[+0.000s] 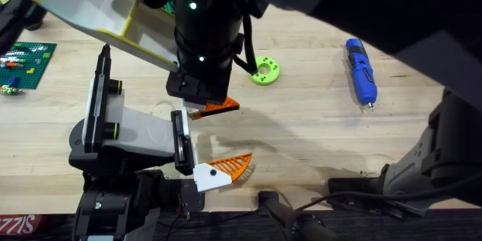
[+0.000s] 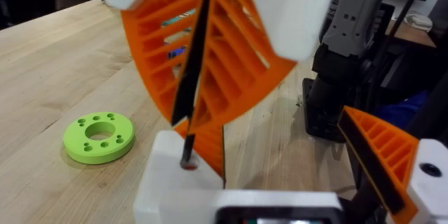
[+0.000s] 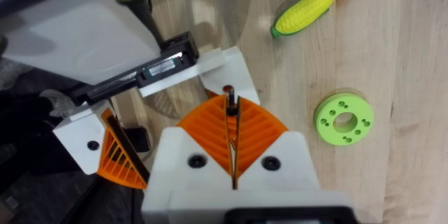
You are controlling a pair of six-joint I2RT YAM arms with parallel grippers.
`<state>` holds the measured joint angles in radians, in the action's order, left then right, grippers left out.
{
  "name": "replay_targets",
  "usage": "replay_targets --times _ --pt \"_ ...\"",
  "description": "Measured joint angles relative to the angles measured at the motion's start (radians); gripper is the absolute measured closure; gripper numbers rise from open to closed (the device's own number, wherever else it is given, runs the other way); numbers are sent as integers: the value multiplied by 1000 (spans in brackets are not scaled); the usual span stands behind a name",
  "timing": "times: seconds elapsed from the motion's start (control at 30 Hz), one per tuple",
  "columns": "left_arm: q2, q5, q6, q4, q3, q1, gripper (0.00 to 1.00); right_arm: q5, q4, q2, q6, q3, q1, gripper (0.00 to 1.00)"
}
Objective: Pick up the gripper from the table and insert it into the empty holder that is missing its gripper. Then pick up a screw, insert it into the mounting hole, and use the screwdriver to tighten it. Finally, clean up the table by picking up the vegetable and placing it into the bucket.
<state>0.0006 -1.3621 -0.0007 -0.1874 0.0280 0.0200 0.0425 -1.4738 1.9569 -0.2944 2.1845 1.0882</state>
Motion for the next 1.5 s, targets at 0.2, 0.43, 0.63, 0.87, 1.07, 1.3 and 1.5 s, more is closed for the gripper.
replay_targets --times 0.2,0.43,0.63,0.87,1.07,1.3,1.5 --pt "0 0 0 0 0 0 11 0 6 2 2 -2 0 997" --pt "0 0 0 0 0 0 11 0 21 2 2 -2 0 997" --pt "0 0 0 0 0 0 11 0 15 3 6 -2 0 997" --pt "0 0 0 0 0 0 11 0 0 3 6 -2 0 997" --pt "0 0 0 0 0 0 11 0 0 2 6 -2 0 997" --pt "0 0 0 0 0 0 11 0 0 3 6 -2 0 997" --pt "0 0 0 0 0 0 11 0 0 2 10 -2 0 997"
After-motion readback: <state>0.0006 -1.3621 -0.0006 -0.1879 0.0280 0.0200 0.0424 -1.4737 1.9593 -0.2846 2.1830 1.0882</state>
